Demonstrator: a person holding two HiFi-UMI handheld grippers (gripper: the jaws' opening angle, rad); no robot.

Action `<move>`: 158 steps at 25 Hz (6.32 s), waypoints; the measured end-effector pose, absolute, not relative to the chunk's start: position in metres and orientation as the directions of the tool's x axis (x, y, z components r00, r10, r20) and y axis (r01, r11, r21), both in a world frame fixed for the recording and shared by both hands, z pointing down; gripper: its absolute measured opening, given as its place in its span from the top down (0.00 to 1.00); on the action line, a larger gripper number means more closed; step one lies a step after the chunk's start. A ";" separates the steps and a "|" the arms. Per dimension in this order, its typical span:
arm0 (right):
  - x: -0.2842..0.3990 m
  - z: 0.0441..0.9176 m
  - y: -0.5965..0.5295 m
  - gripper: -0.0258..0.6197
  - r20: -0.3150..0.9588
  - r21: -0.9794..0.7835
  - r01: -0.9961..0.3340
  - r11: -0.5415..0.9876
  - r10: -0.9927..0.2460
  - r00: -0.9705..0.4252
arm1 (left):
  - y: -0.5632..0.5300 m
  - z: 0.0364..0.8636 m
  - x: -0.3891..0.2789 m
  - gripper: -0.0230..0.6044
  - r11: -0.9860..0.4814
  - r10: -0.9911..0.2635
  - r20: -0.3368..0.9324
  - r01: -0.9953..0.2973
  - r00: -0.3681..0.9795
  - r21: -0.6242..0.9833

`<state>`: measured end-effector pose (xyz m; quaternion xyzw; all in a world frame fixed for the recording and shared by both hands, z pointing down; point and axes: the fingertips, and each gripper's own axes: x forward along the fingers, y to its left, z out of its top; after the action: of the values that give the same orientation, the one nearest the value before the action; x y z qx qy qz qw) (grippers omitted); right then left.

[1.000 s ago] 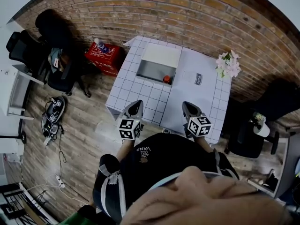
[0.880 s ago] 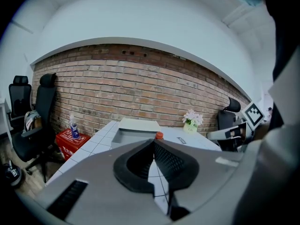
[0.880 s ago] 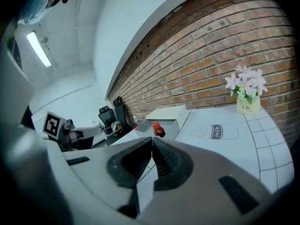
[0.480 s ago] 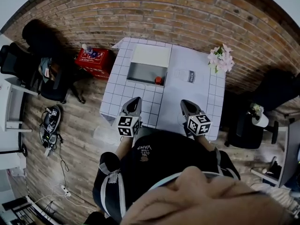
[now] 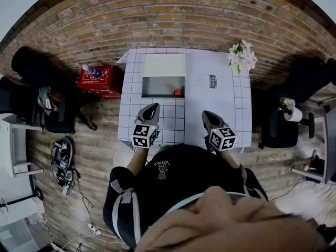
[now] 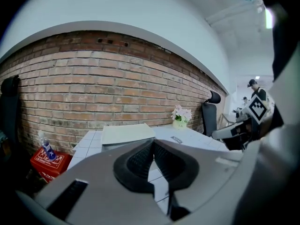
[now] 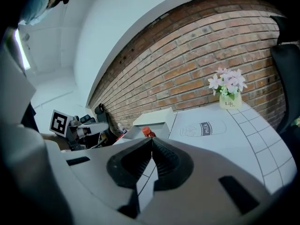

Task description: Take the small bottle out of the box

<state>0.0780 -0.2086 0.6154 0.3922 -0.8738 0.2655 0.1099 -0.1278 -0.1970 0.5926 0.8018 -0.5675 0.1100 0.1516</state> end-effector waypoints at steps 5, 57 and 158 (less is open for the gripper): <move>0.076 0.616 -0.204 0.96 0.395 -0.379 -0.785 0.491 -0.681 -0.617 | -0.217 0.591 -0.129 0.95 -0.402 -0.852 0.332 -0.912 0.405 0.080; 0.163 0.626 -0.173 0.96 0.431 -0.374 -0.915 0.153 -0.845 -0.317 | -0.307 0.714 -0.042 0.56 -0.658 -0.430 0.722 -0.736 0.542 0.160; 0.066 0.616 -0.119 0.96 0.405 -0.358 -0.789 0.499 -0.679 -0.613 | -0.093 0.628 -0.136 0.63 -0.377 -0.749 0.507 -0.904 0.427 0.203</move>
<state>0.0659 -0.1186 0.6156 0.4272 -0.8591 0.2612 0.1057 -0.1356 -0.0927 0.6277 0.8126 -0.5085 0.1678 0.2302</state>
